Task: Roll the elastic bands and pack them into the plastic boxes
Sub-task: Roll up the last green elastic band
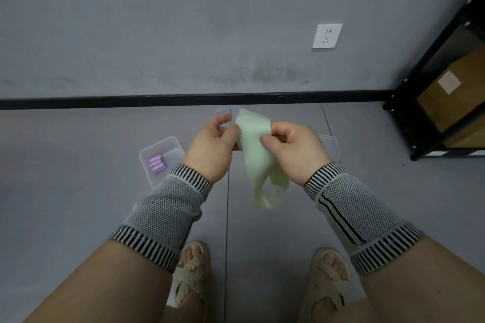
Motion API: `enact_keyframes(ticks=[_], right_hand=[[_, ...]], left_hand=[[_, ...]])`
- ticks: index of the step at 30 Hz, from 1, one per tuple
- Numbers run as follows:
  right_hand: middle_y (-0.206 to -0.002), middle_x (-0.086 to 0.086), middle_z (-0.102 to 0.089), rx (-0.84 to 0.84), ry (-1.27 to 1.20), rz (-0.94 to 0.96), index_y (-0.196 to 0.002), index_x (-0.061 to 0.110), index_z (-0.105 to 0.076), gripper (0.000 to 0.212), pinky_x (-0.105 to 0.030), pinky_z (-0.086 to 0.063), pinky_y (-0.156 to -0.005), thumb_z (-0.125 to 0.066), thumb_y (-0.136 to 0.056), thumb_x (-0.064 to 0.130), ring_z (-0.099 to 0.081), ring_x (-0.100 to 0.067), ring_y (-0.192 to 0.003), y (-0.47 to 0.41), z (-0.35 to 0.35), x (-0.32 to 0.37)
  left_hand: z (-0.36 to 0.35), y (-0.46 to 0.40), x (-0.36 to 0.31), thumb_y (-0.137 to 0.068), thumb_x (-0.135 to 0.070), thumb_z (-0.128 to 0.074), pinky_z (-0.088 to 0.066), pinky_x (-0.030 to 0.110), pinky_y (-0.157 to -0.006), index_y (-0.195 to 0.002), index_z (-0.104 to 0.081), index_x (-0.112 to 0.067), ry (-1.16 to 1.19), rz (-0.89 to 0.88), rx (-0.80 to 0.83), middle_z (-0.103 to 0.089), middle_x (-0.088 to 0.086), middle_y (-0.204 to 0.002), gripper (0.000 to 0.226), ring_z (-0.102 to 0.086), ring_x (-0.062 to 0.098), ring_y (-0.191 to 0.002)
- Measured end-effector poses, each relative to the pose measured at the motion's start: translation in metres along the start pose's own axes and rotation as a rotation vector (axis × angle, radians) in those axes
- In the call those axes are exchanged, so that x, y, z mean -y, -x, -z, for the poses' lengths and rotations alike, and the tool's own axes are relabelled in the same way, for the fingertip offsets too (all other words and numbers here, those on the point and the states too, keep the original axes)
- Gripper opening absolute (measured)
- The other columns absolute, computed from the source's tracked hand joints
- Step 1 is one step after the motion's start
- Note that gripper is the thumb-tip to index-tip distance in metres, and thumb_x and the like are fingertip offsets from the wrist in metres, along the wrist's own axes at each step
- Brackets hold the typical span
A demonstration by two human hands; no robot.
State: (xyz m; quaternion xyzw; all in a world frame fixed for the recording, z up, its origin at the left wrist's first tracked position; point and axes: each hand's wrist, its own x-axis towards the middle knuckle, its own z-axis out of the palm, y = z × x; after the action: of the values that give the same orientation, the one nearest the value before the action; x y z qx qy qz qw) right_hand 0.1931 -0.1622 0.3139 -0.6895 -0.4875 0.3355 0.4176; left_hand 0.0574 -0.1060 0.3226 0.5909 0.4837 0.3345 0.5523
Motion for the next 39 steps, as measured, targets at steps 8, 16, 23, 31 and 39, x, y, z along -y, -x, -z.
enact_keyframes(ticks=[8,16,23,31,39], right_hand=[[-0.086,-0.014,-0.072,-0.123,-0.162,-0.044,-0.089,0.016,-0.070,0.007,-0.045,-0.055,-0.082,-0.064,-0.087,0.014,-0.067,-0.031,-0.086,-0.002,0.006,0.004],[-0.086,-0.002,-0.073,-0.167,-0.111,-0.037,-0.099,0.020,-0.070,0.013,-0.039,-0.057,-0.081,-0.063,-0.088,0.019,-0.069,-0.019,-0.083,-0.003,0.008,0.001],[-0.090,0.006,-0.072,-0.127,0.093,0.065,-0.108,0.027,-0.067,0.022,-0.039,-0.053,-0.084,-0.055,-0.090,0.024,-0.066,-0.013,-0.085,-0.002,0.006,0.003],[-0.079,0.004,-0.066,-0.088,-0.100,0.072,-0.124,0.031,-0.051,0.043,-0.016,-0.049,-0.073,-0.063,-0.087,0.014,-0.059,-0.003,-0.067,0.006,0.005,0.010],[-0.069,0.008,-0.066,-0.284,-0.235,0.047,-0.085,0.030,-0.053,0.024,-0.024,-0.051,-0.065,-0.067,-0.084,0.011,-0.060,-0.005,-0.060,0.002,0.008,0.013]], left_hand=[[-0.008,0.011,0.004,-0.084,-0.019,-0.064,-0.048,0.016,-0.068,-0.110,-0.056,-0.033,-0.293,-0.175,-0.041,-0.066,-0.001,-0.101,0.031,-0.060,-0.004,-0.062],[-0.011,0.011,0.003,-0.086,-0.010,-0.061,-0.050,0.021,-0.070,-0.109,-0.056,-0.036,-0.124,-0.107,-0.004,-0.071,0.000,-0.082,0.035,-0.063,0.007,-0.069],[-0.016,0.014,0.004,-0.088,-0.001,-0.058,-0.057,0.039,-0.080,-0.092,-0.064,-0.038,-0.029,-0.139,0.003,-0.063,-0.002,-0.080,0.038,-0.064,0.014,-0.072],[-0.007,0.009,-0.007,-0.091,0.004,-0.051,-0.057,0.029,-0.065,-0.094,-0.065,-0.021,0.173,-0.097,-0.103,-0.057,0.001,-0.078,0.029,-0.060,0.009,-0.068],[-0.008,0.014,-0.003,-0.088,-0.004,-0.059,-0.051,0.051,-0.084,-0.102,-0.061,-0.039,-0.008,-0.146,0.075,-0.064,0.007,-0.071,0.038,-0.057,0.024,-0.072]])
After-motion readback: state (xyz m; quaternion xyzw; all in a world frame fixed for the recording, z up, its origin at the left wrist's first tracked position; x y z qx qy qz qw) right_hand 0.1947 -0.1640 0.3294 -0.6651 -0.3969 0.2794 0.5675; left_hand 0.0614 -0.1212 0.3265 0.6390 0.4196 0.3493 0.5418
